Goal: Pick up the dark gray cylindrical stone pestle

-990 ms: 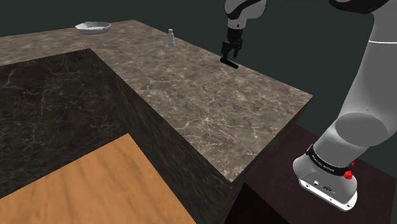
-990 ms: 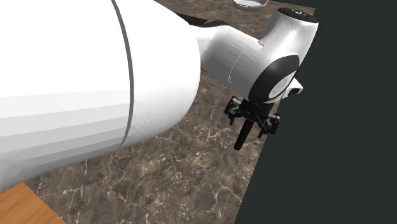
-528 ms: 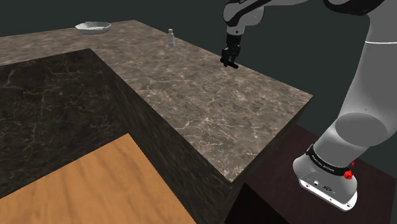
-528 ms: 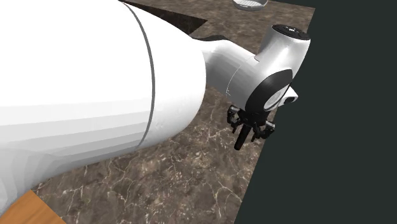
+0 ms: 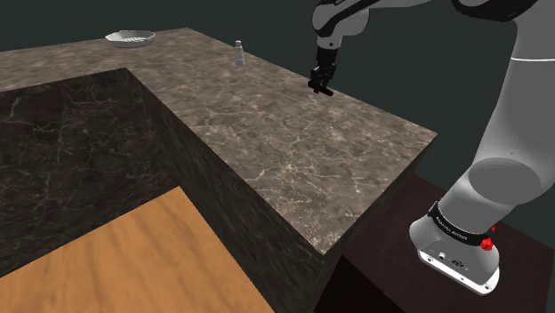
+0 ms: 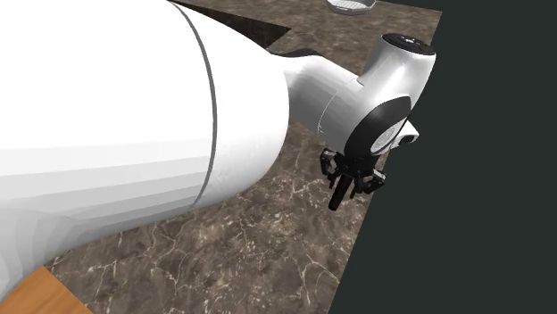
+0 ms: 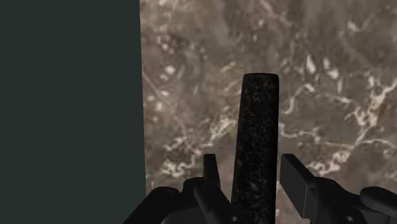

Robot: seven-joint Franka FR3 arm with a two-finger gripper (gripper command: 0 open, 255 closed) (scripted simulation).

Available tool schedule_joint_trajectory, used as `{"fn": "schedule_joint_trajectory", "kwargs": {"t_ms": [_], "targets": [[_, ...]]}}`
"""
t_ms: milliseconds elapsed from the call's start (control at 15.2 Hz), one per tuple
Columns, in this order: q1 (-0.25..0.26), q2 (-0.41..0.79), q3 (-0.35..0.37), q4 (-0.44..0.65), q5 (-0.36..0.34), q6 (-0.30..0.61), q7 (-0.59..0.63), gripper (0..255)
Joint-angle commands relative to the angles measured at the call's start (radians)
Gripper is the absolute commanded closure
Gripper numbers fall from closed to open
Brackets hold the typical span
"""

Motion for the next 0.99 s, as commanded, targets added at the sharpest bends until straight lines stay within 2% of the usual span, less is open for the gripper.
{"fn": "schedule_joint_trajectory", "kwargs": {"t_ms": [0, 924], "targets": [[0.000, 0.003, 0.001, -0.003, 0.004, 0.002, -0.001, 255], [0.000, -0.053, -0.003, 0.110, -0.012, -0.165, 0.015, 255]]}}
